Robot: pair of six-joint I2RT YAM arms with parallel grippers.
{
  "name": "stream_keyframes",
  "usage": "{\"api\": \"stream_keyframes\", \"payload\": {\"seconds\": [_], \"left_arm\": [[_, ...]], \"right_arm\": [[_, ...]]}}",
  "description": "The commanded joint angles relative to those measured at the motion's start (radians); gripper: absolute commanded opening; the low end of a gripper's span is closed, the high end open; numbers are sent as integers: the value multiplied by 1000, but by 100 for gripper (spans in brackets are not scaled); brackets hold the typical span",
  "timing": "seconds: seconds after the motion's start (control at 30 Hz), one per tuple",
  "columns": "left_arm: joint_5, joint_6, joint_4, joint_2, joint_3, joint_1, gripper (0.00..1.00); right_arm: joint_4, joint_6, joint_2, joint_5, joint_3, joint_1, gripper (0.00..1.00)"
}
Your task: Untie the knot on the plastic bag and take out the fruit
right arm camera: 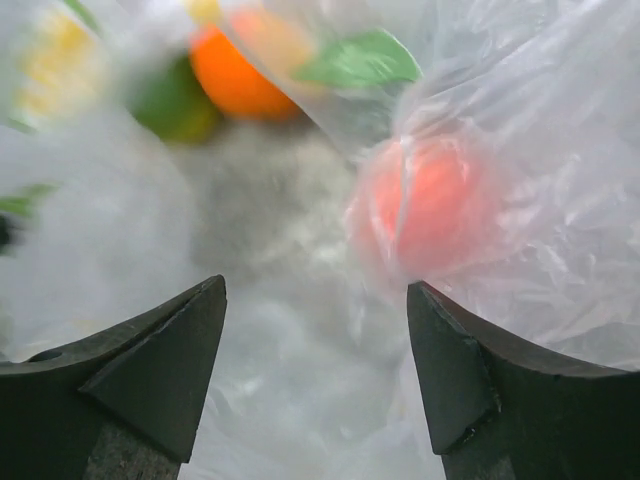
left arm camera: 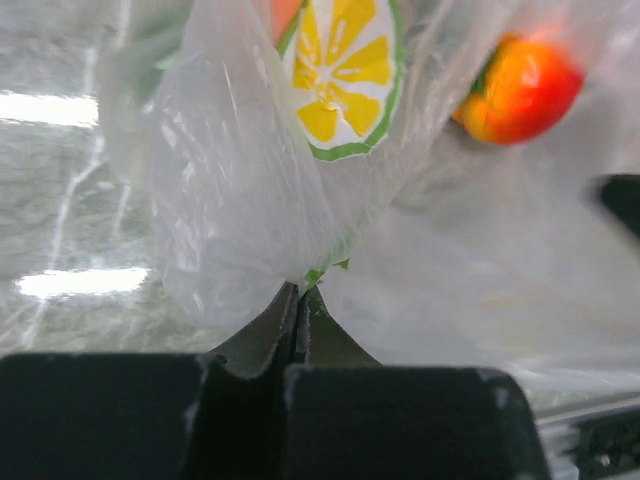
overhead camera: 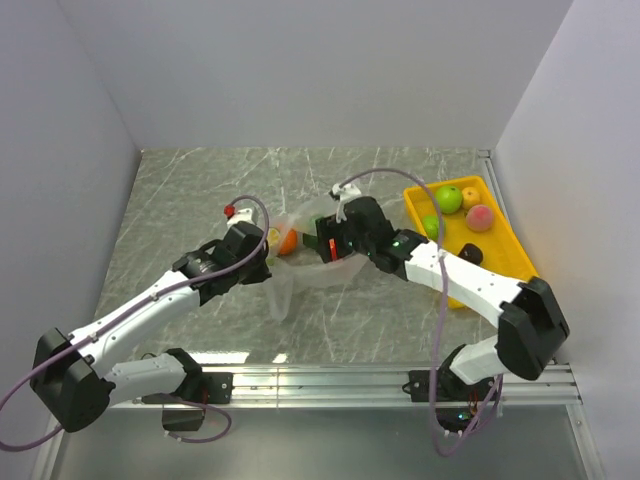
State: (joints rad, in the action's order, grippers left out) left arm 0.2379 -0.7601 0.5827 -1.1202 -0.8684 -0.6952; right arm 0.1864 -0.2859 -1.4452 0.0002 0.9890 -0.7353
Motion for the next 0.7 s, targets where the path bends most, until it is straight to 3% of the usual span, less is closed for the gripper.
{"api": "stream_keyframes", "payload": {"seconds": [0.0,0.17,0.2,0.27,0.3,0.43,0.5,0.67], "left_arm": [[101,-10,-1,34,3,-3,1],[158,-41,-21,107,-23,-3,7],[156,-25,-62,126,-23,-3,16],[141,1,-110,193,-24,-3,27],[126,43,-142,216,-23,-3,38],[14,139,-285,304,-1,-3,69],[-76,186,-314,335,14,-3,77],[-233,231,-368,317,23,-4,78]], "right_arm": [[120,146,77,90,123,-13,79],[150,166,74,26,209,19,79],[137,151,74,-33,205,31,79],[81,76,78,-104,163,51,79],[58,50,78,-180,148,62,79],[-36,-89,71,-279,65,62,78],[-96,-127,65,-327,42,60,79],[-108,-144,69,-323,23,40,79]]}}
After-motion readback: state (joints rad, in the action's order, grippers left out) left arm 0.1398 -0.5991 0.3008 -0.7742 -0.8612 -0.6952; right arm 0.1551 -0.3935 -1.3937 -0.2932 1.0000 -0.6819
